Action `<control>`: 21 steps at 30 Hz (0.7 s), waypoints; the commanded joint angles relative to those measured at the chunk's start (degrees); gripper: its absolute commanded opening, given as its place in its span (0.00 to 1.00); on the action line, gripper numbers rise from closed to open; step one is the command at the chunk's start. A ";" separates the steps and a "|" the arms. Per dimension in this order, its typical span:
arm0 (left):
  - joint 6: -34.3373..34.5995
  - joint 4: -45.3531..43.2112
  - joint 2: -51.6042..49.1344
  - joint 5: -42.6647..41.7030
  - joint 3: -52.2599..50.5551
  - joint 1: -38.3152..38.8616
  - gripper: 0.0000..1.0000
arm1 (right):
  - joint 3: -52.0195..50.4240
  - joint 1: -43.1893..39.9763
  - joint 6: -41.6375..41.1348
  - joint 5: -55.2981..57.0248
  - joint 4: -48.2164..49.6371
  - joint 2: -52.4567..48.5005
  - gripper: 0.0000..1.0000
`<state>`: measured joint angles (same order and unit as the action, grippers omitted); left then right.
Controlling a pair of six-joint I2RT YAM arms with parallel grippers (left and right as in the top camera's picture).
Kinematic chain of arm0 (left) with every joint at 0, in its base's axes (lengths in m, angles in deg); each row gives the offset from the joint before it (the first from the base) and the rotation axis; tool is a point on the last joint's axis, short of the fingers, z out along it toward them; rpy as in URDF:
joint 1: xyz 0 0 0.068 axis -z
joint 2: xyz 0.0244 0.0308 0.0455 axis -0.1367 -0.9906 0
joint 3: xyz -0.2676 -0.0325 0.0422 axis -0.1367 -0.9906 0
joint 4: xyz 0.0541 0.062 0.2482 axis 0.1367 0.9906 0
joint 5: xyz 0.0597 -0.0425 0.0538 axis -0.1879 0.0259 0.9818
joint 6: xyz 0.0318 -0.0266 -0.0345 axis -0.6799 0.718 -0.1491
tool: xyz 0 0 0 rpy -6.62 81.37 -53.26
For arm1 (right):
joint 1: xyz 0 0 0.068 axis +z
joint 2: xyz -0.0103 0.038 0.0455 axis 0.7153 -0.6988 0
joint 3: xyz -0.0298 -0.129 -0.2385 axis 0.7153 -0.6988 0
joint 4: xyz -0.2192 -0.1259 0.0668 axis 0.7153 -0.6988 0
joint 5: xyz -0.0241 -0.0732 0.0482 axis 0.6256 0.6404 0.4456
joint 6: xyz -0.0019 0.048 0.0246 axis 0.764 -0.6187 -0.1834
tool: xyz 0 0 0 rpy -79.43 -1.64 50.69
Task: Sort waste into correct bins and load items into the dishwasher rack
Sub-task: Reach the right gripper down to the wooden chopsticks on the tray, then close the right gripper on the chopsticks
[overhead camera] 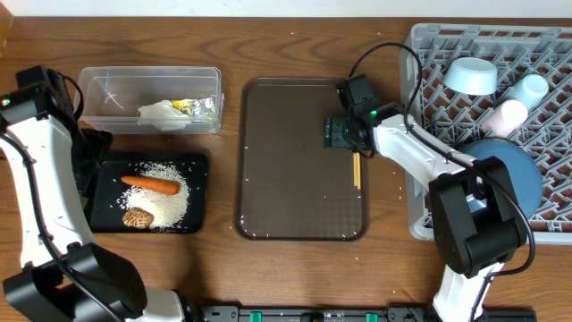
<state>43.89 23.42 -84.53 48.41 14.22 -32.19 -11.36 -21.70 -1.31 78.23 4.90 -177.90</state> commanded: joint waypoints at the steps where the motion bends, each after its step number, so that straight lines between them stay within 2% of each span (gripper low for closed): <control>1: 0.70 0.35 0.20 0.28 0.11 -0.24 0.98 | -0.02 1.55 -0.85 1.03 0.24 -0.48 0.78; 21: 0.70 0.37 0.20 0.28 0.11 -0.24 0.98 | 0.00 2.27 -2.08 3.10 0.61 -2.10 0.80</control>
<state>43.89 23.42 -84.53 48.41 14.22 -32.19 -11.36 -19.87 -2.71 80.00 5.36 -179.23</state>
